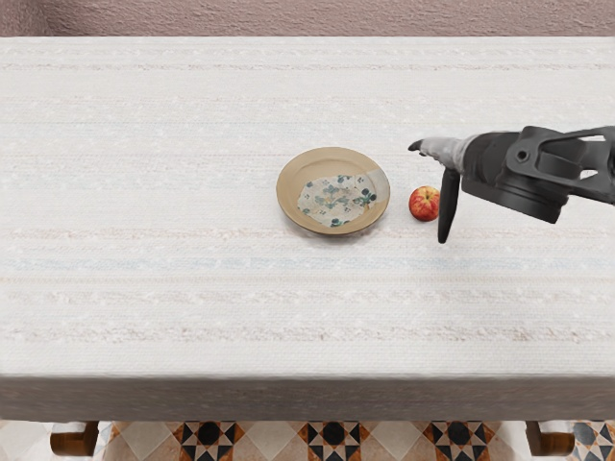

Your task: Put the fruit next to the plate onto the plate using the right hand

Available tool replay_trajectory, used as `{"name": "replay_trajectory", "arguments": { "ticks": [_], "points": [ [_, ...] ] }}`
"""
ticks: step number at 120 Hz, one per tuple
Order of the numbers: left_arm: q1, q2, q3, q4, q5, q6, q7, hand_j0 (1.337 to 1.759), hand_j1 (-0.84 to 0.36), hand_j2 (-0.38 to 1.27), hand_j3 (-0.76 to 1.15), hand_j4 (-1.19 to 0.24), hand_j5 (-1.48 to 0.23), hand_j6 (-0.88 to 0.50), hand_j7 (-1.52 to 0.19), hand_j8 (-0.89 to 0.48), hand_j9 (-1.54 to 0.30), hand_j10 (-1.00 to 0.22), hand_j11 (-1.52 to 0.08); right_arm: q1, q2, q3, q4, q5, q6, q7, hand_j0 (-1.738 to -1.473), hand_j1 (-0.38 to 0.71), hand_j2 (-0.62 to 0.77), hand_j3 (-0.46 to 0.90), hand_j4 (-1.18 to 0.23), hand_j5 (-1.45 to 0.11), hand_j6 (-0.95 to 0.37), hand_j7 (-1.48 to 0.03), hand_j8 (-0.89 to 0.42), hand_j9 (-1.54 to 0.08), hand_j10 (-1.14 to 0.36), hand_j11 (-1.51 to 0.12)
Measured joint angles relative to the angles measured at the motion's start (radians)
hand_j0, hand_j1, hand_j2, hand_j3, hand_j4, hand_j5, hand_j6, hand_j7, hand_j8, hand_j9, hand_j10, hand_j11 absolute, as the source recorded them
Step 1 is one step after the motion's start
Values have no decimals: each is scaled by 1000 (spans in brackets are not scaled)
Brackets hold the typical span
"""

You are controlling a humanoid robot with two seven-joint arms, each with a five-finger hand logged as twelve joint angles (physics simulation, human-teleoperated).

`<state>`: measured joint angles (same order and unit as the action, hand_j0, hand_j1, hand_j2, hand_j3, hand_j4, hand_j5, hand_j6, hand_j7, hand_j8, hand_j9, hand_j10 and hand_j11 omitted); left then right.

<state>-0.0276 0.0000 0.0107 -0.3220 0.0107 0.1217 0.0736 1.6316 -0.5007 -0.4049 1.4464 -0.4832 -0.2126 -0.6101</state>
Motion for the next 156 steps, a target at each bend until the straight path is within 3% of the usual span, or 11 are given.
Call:
{"name": "replay_trajectory", "arguments": {
  "ticks": [44, 86, 156],
  "points": [
    [0, 0, 0, 0, 0, 0, 0, 1658, 349, 0, 0, 0, 0, 0, 0, 0, 0, 0, 0, -3, 100, -71, -129, -53, -16, -1, -1658, -189, -26, 0, -135, -174, -137, -174, -136, -174, -135, -174],
    [0, 0, 0, 0, 0, 0, 0, 1658, 349, 0, 0, 0, 0, 0, 0, 0, 0, 0, 0, -42, 167, -117, -155, -67, -107, -1, -1658, -133, -35, 0, -182, -235, -183, -235, -183, -235, -182, -235],
    [0, 0, 0, 0, 0, 0, 0, 1658, 349, 0, 0, 0, 0, 0, 0, 0, 0, 0, 0, -125, 229, -129, -266, -69, -146, -1, -1658, -49, -49, 0, -252, -326, -253, -326, -253, -326, -252, -326]
  ]
}}
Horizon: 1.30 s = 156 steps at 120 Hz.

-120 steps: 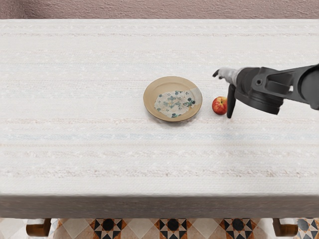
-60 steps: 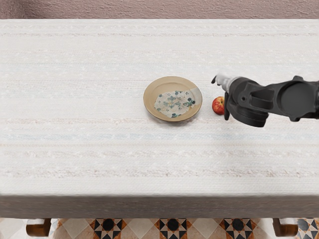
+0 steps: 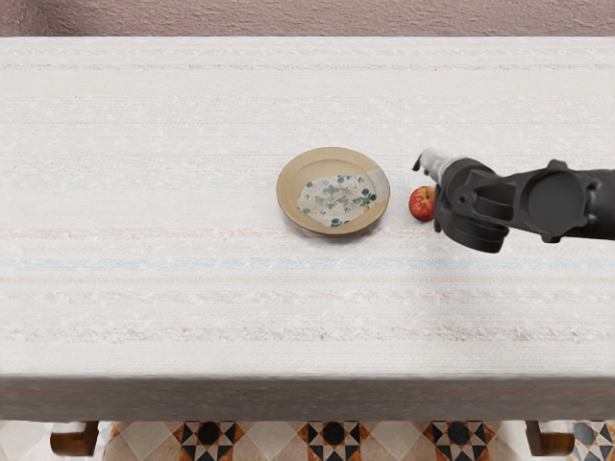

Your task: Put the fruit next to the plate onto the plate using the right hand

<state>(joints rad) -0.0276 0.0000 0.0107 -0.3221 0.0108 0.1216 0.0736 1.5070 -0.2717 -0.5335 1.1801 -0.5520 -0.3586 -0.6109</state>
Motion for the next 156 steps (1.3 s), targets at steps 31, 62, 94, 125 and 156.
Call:
{"name": "replay_trajectory", "arguments": {
  "ticks": [31, 62, 94, 125, 156],
  "points": [
    [0, 0, 0, 0, 0, 0, 0, 1658, 349, 0, 0, 0, 0, 0, 0, 0, 0, 0, 0, -20, 30, 0, -35, 0, -14, 0, -1658, 4, -58, 0, -296, -383, -297, -383, -297, -383, -296, -383],
    [0, 0, 0, 0, 0, 0, 0, 1658, 349, 0, 0, 0, 0, 0, 0, 0, 0, 0, 0, -27, 37, 0, -37, 0, -16, 0, -1658, 45, -64, 0, -331, -428, -331, -428, -331, -428, -330, -428],
    [0, 0, 0, 0, 0, 0, 0, 1658, 349, 0, 0, 0, 0, 0, 0, 0, 0, 0, 0, -40, 38, 2, -42, 0, -16, 0, -1658, 146, -81, 0, -414, -537, -415, -537, -414, -537, -414, -537],
    [0, 0, 0, 0, 0, 0, 0, 1658, 349, 0, 0, 0, 0, 0, 0, 0, 0, 0, 0, -43, 38, 6, -43, 1, -14, 0, -1655, 239, -26, 0, -531, -704, -396, -697, -424, -704, -531, -704],
    [0, 0, 0, 0, 0, 0, 0, 1658, 349, 0, 0, 0, 0, 0, 0, 0, 0, 0, 0, -59, 39, 17, -67, -2, -9, 0, -1648, 285, 43, 0, -514, -907, -319, -871, -346, -901, -650, -903]
  ]
}}
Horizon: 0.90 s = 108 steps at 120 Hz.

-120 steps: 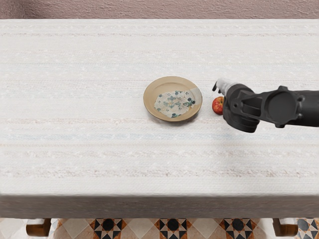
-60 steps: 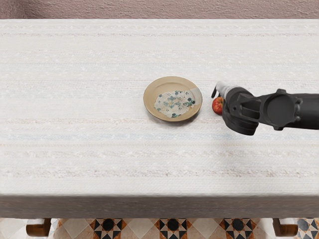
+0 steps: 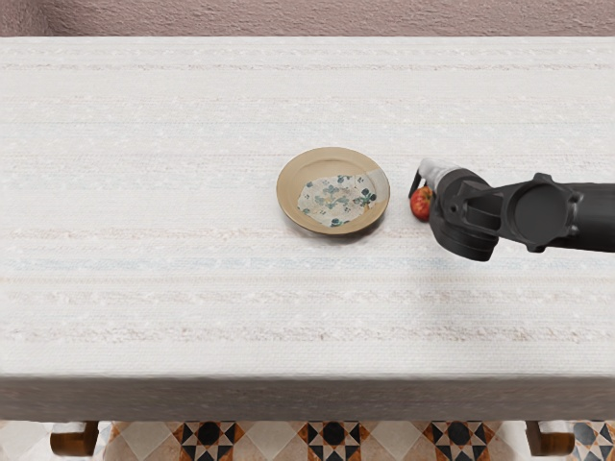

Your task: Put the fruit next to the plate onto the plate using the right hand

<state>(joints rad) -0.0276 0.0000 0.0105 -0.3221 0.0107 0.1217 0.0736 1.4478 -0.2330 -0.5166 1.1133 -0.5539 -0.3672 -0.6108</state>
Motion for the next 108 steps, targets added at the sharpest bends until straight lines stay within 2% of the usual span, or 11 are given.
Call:
{"name": "replay_trajectory", "arguments": {
  "ticks": [41, 59, 81, 108],
  "points": [
    [0, 0, 0, 0, 0, 0, 0, 1658, 349, 0, 0, 0, 0, 0, 0, 0, 0, 0, 0, 25, -10, 41, -1, 18, 31, 0, -1647, 288, 67, -1, -457, -1041, -266, -961, -300, -981, -722, -983],
    [0, 0, 0, 0, 0, 0, 0, 1658, 349, 0, 0, 0, 0, 0, 0, 0, 0, 0, 0, 59, -23, 75, 2, 19, 62, 0, -1647, 287, 68, 0, -447, -1060, -256, -972, -300, -988, -733, -990],
    [0, 0, 0, 0, 0, 0, 0, 1658, 349, 0, 0, 0, 0, 0, 0, 0, 0, 0, 0, 107, -91, 152, 26, 18, 135, 0, -1648, 301, 91, -1, -446, -1061, -260, -978, -295, -989, -741, -990],
    [0, 0, 0, 0, 0, 0, 0, 1658, 349, 0, 0, 0, 0, 0, 0, 0, 0, 0, 0, 134, -84, 256, 54, 19, 177, 0, -1649, 274, 71, 0, -462, -1059, -266, -979, -304, -1007, -733, -1011]
  ]
}}
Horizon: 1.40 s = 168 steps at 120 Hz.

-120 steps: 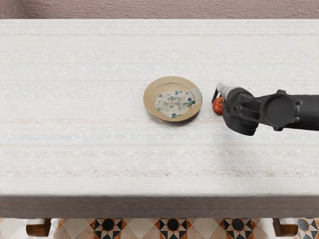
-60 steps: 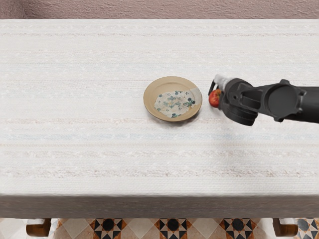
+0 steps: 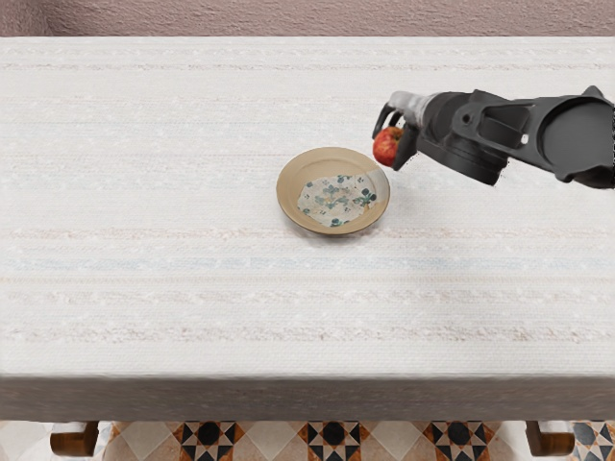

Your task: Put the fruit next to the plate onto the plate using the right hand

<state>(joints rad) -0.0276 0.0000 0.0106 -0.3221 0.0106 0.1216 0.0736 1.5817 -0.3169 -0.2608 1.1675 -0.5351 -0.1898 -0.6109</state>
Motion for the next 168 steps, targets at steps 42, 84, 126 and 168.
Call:
{"name": "replay_trajectory", "arguments": {
  "ticks": [42, 84, 126, 168],
  "points": [
    [0, 0, 0, 0, 0, 0, 0, 1658, 349, 0, 0, 0, 0, 0, 0, 0, 0, 0, 0, -42, 47, 75, -3, -6, 2, 0, -1649, 281, 101, -1, -479, -1061, -282, -984, -316, -1000, -744, -1002],
    [0, 0, 0, 0, 0, 0, 0, 1658, 349, 0, 0, 0, 0, 0, 0, 0, 0, 0, 0, -122, 93, 78, -67, -43, -11, 0, -1646, 278, 90, -1, -458, -1131, -254, -1043, -285, -1057, -792, -1058],
    [0, 0, 0, 0, 0, 0, 0, 1658, 349, 0, 0, 0, 0, 0, 0, 0, 0, 0, 0, -147, 176, 80, -174, -55, -13, 0, -1644, 275, 76, -1, -445, -1154, -244, -1059, -278, -1067, -808, -1067],
    [0, 0, 0, 0, 0, 0, 0, 1658, 349, 0, 0, 0, 0, 0, 0, 0, 0, 0, 0, -162, 216, 139, -227, -50, 30, 0, -1653, -79, 29, 0, -199, -484, -115, -445, -129, -448, -341, -448]
  ]
}}
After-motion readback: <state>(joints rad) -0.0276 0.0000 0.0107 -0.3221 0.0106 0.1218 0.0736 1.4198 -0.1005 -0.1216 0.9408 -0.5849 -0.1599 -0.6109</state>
